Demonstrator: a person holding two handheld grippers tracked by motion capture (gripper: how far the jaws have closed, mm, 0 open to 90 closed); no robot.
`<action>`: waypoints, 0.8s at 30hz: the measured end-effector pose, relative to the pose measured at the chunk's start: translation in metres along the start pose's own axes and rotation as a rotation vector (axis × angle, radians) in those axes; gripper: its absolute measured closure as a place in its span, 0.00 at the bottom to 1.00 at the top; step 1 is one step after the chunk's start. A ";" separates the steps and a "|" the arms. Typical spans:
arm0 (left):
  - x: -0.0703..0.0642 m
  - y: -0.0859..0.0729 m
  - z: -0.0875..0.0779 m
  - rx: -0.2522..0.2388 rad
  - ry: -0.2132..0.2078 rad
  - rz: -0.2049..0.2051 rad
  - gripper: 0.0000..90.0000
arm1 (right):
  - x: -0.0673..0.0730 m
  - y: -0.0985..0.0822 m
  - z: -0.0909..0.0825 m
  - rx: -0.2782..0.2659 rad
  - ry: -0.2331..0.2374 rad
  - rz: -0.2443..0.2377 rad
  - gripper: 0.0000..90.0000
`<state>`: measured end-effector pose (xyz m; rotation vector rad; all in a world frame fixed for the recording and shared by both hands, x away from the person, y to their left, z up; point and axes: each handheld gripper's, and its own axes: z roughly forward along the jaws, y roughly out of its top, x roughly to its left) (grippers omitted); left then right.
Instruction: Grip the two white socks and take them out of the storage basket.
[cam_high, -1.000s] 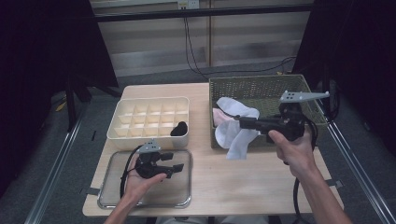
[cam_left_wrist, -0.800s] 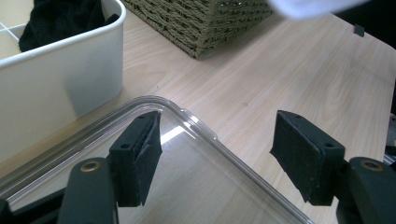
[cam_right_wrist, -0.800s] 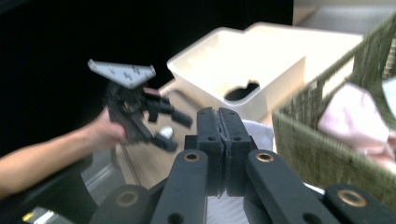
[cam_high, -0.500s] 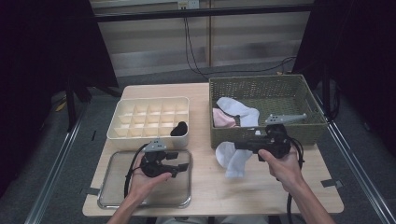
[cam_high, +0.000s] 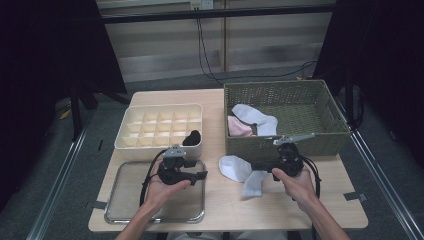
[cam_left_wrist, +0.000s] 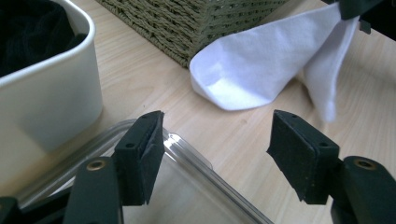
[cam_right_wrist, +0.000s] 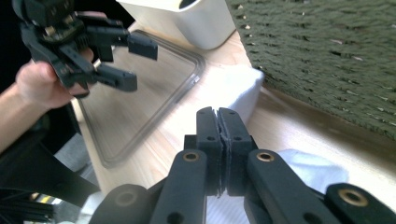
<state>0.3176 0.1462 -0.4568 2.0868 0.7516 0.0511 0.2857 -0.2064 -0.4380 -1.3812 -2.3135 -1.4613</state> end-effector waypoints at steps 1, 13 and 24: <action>0.001 0.002 0.001 -0.002 0.001 0.001 0.41 | 0.000 0.000 0.001 0.004 -0.005 -0.004 0.98; 0.011 0.015 0.024 0.014 -0.015 -0.008 0.61 | -0.023 -0.014 0.013 0.061 -0.064 0.010 0.95; 0.015 0.018 0.045 0.032 -0.048 -0.025 0.64 | -0.021 -0.023 -0.008 0.027 -0.166 -0.005 0.79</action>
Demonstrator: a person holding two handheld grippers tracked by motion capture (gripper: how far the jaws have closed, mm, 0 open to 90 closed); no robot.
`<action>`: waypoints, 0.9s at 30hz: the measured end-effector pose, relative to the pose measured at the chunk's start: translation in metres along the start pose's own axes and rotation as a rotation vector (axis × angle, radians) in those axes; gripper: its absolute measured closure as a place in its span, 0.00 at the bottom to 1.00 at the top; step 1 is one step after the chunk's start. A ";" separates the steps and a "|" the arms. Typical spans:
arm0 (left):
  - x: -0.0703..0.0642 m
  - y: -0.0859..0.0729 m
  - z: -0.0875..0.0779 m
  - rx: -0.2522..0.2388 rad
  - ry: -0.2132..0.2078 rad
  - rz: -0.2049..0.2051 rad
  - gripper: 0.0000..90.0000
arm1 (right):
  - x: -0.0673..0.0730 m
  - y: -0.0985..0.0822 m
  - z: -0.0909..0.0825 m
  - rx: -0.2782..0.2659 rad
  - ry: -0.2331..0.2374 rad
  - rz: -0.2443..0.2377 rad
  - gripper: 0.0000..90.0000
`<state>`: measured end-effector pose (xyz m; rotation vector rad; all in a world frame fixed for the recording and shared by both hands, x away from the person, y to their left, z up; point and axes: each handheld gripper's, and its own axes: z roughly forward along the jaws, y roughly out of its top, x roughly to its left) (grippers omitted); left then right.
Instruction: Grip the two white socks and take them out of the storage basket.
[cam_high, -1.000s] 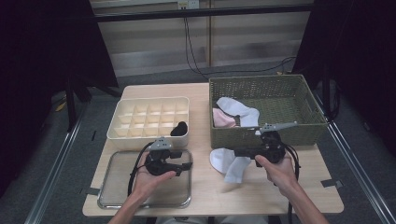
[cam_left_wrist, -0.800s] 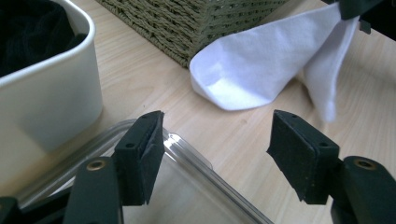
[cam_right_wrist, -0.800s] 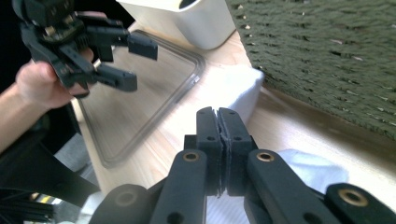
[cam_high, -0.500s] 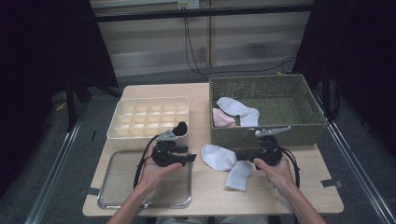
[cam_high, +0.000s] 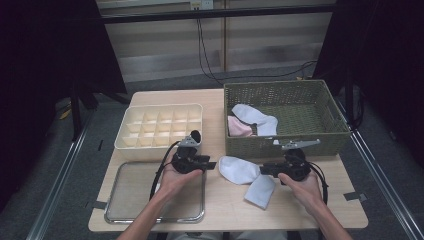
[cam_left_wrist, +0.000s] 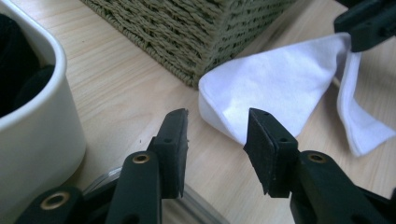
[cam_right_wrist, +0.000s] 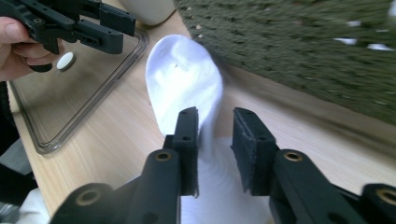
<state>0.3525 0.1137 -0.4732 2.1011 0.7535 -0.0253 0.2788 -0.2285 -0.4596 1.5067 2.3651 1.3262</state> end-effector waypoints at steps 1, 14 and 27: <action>-0.001 0.001 0.002 -0.001 -0.004 -0.002 0.64 | 0.001 -0.001 -0.003 -0.003 -0.004 -0.002 0.79; -0.009 0.006 0.034 0.075 0.022 0.008 0.66 | -0.001 -0.019 0.009 0.069 -0.008 -0.005 0.80; -0.013 -0.002 0.019 0.089 -0.034 0.009 0.99 | -0.007 -0.023 0.021 0.116 -0.040 -0.011 0.78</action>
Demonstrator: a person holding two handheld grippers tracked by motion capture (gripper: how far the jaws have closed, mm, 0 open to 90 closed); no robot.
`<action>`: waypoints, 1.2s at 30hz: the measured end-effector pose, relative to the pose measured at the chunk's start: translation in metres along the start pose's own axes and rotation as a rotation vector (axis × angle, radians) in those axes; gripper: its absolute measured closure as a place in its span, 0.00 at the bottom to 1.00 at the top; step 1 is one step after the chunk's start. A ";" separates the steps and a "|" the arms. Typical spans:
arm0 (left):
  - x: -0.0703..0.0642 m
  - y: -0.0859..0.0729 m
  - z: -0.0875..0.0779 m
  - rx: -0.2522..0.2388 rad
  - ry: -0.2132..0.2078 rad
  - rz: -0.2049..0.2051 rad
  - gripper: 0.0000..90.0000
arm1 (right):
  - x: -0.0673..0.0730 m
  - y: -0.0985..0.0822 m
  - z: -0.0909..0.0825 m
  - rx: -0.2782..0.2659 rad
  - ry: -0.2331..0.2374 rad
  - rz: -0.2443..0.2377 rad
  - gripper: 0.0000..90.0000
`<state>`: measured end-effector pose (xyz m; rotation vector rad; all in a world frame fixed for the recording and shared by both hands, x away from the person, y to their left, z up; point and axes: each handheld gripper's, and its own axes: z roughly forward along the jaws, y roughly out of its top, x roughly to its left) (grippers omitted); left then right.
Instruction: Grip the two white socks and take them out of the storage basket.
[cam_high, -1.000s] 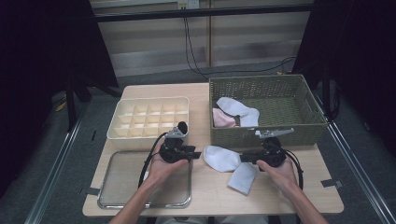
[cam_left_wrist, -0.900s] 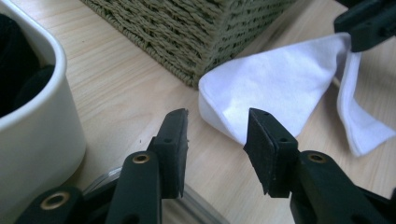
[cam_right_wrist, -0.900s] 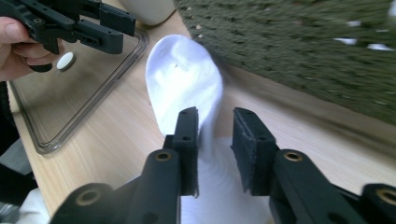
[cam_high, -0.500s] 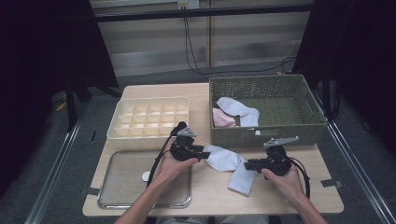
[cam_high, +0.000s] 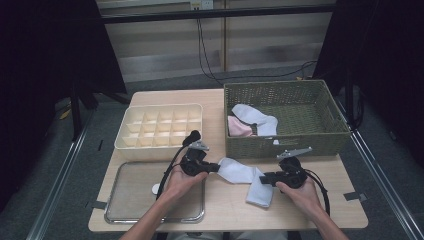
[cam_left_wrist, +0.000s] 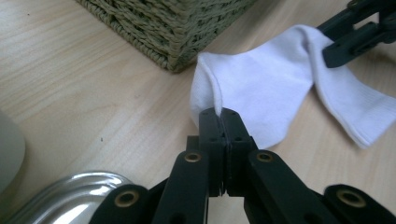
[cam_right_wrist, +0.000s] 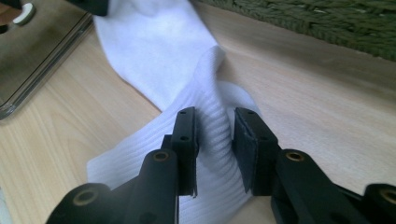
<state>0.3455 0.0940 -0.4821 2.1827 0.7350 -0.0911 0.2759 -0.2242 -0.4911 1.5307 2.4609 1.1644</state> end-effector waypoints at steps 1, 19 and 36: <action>-0.001 -0.001 -0.003 -0.003 -0.014 -0.004 0.99 | -0.001 0.000 0.000 -0.001 -0.004 0.000 0.78; -0.020 -0.024 -0.030 -0.003 -0.066 0.009 0.84 | 0.018 -0.014 -0.027 -0.058 0.030 -0.024 0.73; -0.007 -0.026 -0.023 0.000 -0.033 -0.027 0.75 | 0.038 -0.036 -0.016 0.052 0.078 -0.134 0.68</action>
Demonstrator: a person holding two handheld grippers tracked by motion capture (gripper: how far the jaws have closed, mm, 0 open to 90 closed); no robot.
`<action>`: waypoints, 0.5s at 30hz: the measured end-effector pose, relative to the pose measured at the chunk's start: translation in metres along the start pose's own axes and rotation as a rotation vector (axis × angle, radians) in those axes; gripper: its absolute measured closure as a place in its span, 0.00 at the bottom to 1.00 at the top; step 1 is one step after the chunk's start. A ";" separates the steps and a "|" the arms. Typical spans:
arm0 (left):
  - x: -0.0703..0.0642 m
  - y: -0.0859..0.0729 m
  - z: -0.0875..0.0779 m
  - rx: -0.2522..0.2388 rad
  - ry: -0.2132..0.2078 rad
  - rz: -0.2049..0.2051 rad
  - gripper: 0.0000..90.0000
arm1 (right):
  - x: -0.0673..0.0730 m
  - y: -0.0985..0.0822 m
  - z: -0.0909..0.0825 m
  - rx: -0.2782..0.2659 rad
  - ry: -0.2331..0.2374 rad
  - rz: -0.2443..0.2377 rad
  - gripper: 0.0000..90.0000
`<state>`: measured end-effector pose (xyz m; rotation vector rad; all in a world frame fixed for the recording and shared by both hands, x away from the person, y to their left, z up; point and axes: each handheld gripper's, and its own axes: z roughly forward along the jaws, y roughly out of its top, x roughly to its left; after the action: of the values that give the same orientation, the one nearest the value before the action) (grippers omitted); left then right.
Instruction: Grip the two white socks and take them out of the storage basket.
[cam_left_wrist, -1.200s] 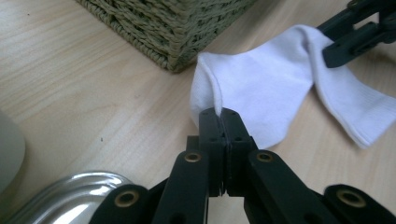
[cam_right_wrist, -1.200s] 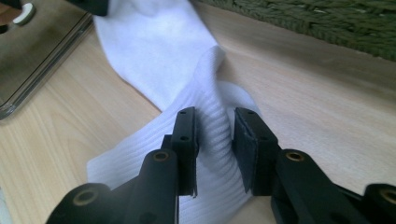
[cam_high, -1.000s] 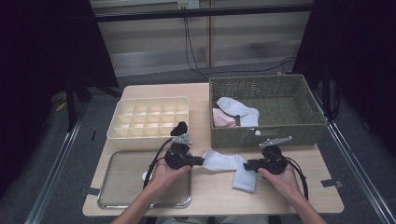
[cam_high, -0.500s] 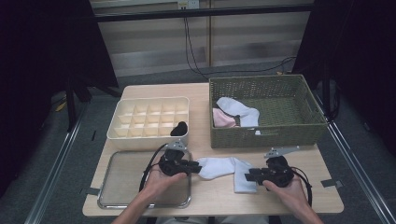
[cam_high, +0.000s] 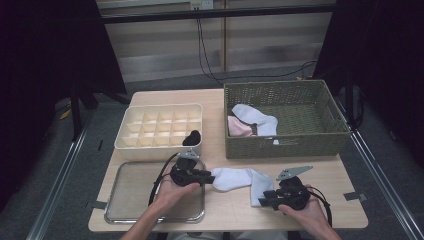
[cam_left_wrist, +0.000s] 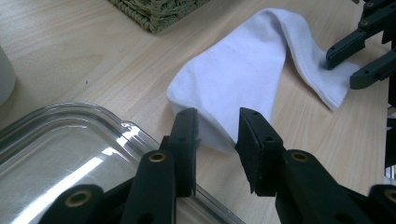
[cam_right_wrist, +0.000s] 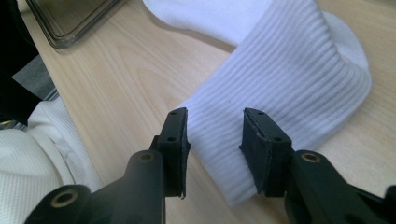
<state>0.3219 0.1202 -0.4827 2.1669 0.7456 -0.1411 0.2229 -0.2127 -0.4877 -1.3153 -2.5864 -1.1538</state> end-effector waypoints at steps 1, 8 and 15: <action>0.000 0.000 0.000 -0.002 -0.001 0.000 0.75 | 0.001 -0.001 0.000 -0.004 0.000 0.002 0.67; 0.003 0.000 0.001 0.000 0.004 -0.009 0.74 | 0.004 -0.006 0.001 0.006 -0.026 -0.038 0.66; 0.004 0.001 0.005 -0.001 0.010 -0.015 0.73 | 0.005 -0.006 0.004 -0.005 -0.079 -0.077 0.89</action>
<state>0.3269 0.1177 -0.4870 2.1630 0.7674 -0.1380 0.2171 -0.2093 -0.4924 -1.2991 -2.7145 -1.1420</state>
